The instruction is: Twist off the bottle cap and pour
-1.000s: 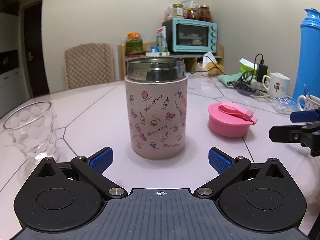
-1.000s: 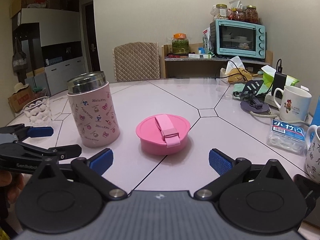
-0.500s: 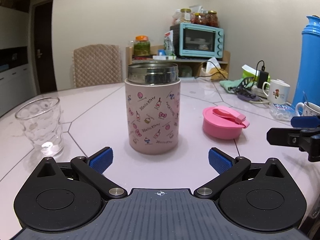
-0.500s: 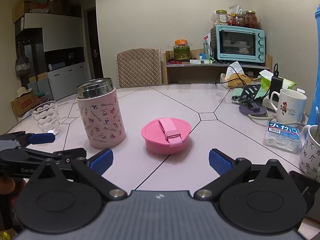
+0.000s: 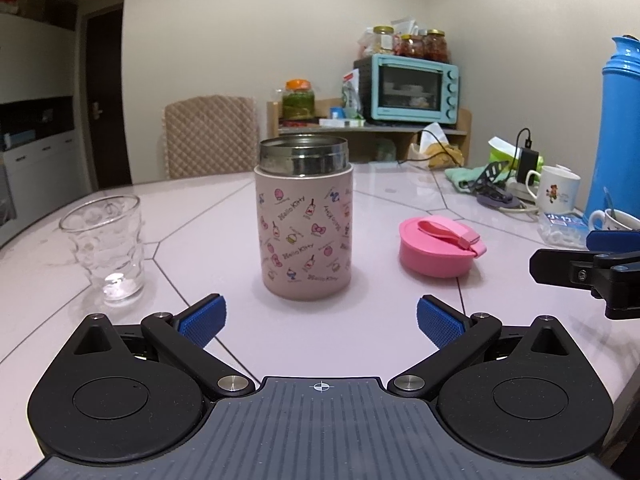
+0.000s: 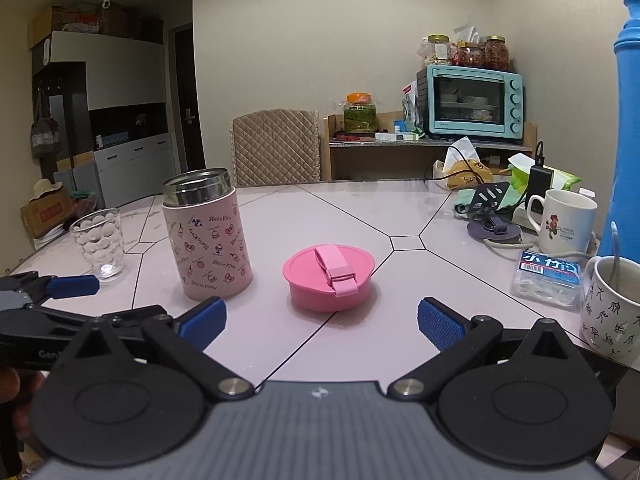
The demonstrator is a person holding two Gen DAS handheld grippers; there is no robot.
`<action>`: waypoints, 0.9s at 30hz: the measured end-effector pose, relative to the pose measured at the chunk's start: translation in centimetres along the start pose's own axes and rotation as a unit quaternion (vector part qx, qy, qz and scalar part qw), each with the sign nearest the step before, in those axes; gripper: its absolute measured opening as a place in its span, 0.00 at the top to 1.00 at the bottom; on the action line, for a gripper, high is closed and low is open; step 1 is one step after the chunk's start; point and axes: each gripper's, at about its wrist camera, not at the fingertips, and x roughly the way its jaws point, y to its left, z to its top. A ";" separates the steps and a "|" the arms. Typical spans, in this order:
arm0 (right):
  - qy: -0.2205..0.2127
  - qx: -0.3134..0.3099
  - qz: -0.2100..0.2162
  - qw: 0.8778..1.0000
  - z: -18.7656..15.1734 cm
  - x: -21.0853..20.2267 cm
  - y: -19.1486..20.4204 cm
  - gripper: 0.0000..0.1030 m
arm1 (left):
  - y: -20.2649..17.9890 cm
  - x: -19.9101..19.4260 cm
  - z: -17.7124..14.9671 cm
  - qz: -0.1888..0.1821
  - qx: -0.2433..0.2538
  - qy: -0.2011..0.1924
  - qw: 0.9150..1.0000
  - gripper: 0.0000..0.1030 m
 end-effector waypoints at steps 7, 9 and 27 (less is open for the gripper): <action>-0.003 -0.002 0.002 1.000 -0.4 -0.8 0.1 0.00 | -0.6 -1.3 -0.2 0.004 -0.003 -0.008 1.000 0.00; -0.005 -0.002 0.001 1.000 -0.5 -1.1 0.1 0.00 | -0.8 -1.5 -0.3 0.005 -0.003 -0.008 1.000 0.00; -0.014 -0.002 0.003 1.000 -1.1 -2.5 0.0 0.00 | -2.1 -3.2 -0.5 0.014 0.000 -0.018 1.000 0.00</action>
